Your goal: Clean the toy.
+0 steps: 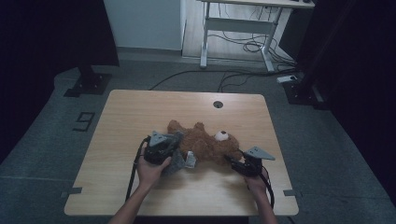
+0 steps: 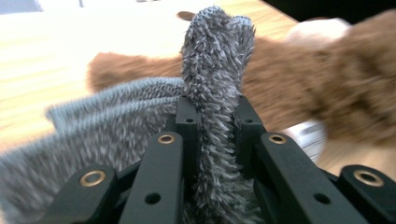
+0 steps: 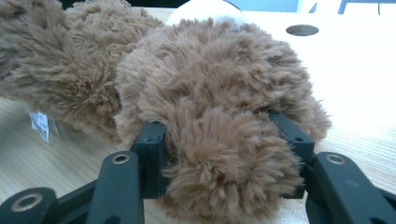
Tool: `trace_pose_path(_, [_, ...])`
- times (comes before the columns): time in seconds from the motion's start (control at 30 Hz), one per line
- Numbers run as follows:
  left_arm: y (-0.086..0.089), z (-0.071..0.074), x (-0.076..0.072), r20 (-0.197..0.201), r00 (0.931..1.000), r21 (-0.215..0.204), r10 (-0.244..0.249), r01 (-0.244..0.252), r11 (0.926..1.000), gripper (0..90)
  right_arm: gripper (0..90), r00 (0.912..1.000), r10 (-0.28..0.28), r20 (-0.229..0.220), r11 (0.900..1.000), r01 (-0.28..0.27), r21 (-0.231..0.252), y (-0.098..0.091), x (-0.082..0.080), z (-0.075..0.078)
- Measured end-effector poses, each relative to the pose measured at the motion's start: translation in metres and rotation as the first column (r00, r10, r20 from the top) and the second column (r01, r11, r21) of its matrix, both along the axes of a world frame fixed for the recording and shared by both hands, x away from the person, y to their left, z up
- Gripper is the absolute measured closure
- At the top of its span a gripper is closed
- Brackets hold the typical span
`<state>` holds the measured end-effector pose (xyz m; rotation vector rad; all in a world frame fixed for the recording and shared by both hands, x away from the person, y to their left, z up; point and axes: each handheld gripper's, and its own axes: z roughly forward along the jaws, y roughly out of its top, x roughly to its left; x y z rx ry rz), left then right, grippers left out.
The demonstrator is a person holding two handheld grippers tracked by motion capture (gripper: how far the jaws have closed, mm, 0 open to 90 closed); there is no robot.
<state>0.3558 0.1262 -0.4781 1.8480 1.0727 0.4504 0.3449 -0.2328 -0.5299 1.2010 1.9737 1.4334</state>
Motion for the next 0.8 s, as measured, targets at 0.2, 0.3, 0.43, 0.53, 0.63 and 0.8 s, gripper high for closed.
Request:
trace_pose_path(0.2, [0.039,-0.007,-0.002,-0.017,0.9971,0.000,0.074,-0.074,0.9972,76.4,49.4,0.9999,0.016,-0.001,0.9997,-0.016,0.021,-0.002,0.001,-0.002])
trace_pose_path(0.3, [0.047,0.000,-0.004,-0.017,0.9970,-0.026,0.075,-0.076,0.9968,76.5,50.7,0.9994,0.034,0.003,0.9991,-0.034,0.027,-0.003,0.002,-0.002])
trace_pose_path(0.43, [0.038,0.026,-0.008,0.033,0.9984,-0.047,0.045,-0.044,0.9979,76.4,52.5,0.9986,0.052,0.012,0.9985,-0.052,0.019,-0.002,0.002,-0.002])
trace_pose_path(0.53, [0.028,0.040,-0.007,0.051,0.9986,-0.067,0.016,-0.012,0.9977,76.4,52.9,0.9981,0.060,0.012,0.9980,-0.060,0.019,-0.003,0.002,-0.002])
trace_pose_path(0.63, [0.004,0.059,-0.007,0.076,0.9961,-0.069,-0.044,0.049,0.9964,76.4,53.1,0.9978,0.064,0.015,0.9977,-0.064,0.023,-0.003,0.003,-0.003])
trace_pose_path(0.8, [-0.050,0.081,-0.010,0.111,0.9818,-0.046,-0.154,0.160,0.9860,76.3,53.6,0.9963,0.084,0.020,0.9961,-0.084,0.026,0.001,0.004,-0.003])
